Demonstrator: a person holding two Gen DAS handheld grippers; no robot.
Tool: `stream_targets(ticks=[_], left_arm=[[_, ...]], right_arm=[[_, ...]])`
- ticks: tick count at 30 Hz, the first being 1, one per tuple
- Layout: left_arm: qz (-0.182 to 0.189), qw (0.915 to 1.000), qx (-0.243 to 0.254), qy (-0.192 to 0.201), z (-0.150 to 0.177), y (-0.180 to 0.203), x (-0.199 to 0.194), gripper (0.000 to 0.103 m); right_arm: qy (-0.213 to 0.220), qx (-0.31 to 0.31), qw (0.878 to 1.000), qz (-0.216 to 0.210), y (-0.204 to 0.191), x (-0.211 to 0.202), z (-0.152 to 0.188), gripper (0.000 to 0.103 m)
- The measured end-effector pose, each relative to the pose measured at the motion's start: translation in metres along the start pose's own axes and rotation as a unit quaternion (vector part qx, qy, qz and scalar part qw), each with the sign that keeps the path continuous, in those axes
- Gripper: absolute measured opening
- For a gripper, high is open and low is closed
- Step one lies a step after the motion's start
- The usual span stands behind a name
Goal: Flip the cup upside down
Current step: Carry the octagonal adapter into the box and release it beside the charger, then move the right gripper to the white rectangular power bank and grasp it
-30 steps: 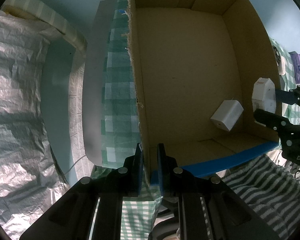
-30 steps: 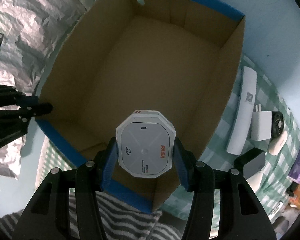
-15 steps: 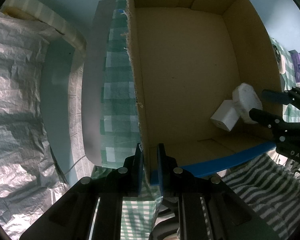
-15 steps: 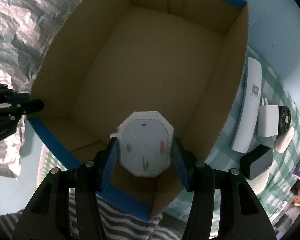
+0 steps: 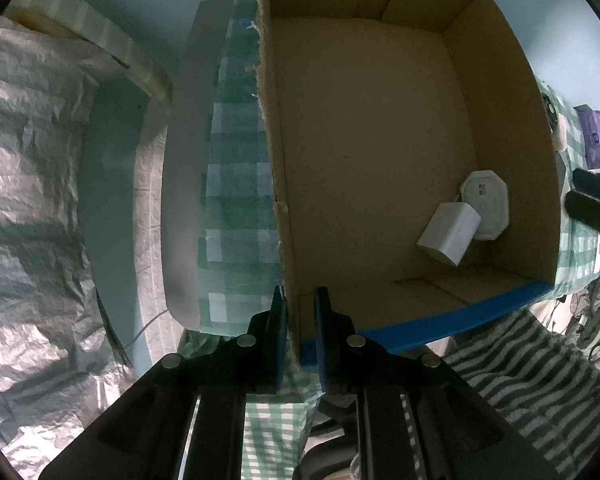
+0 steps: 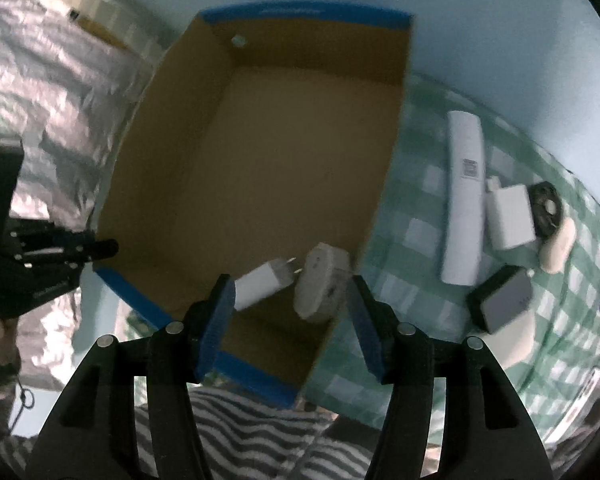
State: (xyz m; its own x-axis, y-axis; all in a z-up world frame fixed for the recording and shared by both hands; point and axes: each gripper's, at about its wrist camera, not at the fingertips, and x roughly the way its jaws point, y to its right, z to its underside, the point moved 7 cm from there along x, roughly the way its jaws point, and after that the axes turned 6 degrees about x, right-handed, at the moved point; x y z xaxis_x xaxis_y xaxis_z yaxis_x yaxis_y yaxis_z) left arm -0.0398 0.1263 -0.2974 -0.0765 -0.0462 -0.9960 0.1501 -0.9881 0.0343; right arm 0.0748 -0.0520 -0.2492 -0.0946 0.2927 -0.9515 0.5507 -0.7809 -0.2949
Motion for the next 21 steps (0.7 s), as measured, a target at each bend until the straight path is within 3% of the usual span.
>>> stream_targets(ticks=[10,21], left_arm=[[0.007,1.0,-0.005,0.002,0.0,-0.001,-0.002,0.011],[0.014,0.9999,-0.007,0.005,0.001,-0.002,-0.006,0.009]], right_arm=[[0.023,0.078,0.997,0.004,0.048,-0.03,0.013,0.064],[0.013,0.162,0.986,0.021,0.107,-0.031,0.047,0.064]])
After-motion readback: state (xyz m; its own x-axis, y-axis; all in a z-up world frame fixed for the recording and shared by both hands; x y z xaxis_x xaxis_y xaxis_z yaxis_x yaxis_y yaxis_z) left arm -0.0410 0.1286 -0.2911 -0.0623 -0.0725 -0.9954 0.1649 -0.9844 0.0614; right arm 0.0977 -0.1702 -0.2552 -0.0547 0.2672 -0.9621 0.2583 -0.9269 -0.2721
